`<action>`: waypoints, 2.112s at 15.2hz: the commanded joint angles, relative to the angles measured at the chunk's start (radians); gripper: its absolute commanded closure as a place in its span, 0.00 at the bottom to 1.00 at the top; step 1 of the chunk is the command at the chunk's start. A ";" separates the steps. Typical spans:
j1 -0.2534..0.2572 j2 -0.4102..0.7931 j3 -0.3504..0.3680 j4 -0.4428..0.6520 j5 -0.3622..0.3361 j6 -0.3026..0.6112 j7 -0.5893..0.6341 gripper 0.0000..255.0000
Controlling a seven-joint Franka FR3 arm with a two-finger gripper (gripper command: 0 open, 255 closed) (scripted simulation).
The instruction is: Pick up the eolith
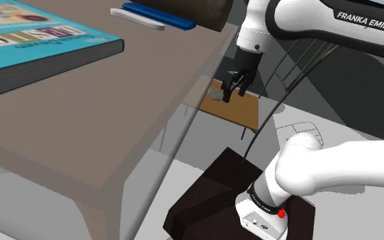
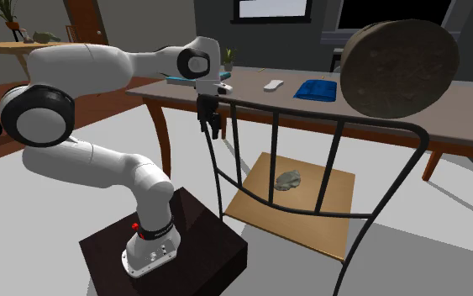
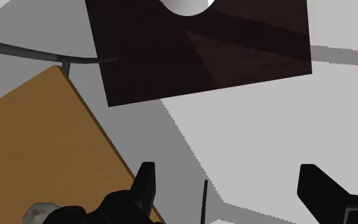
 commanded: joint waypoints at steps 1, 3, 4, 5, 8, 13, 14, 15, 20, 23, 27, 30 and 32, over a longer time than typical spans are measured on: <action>0.000 0.000 0.000 0.000 0.000 0.000 0.000 0.00; -0.014 0.013 -0.045 -0.020 -0.032 0.042 -0.052 0.00; -0.021 0.022 -0.068 -0.028 -0.048 0.063 -0.078 0.00; -0.028 0.032 -0.091 -0.035 -0.063 0.085 -0.104 0.00; -0.047 0.075 -0.161 -0.046 -0.105 0.154 -0.181 0.00; -0.072 0.178 -0.276 -0.035 -0.158 0.273 -0.308 0.00; -0.075 0.203 -0.299 -0.029 -0.165 0.297 -0.333 0.00; -0.077 0.229 -0.322 -0.021 -0.170 0.320 -0.359 0.00; -0.077 0.379 -0.437 0.040 -0.171 0.433 -0.495 0.00; -0.069 0.484 -0.505 0.094 -0.144 0.493 -0.586 0.00; -0.058 0.612 -0.575 0.167 -0.084 0.550 -0.699 0.00; -0.058 0.630 -0.581 0.142 -0.076 0.592 -0.707 0.00; -0.057 0.644 -0.585 0.125 -0.070 0.620 -0.712 0.00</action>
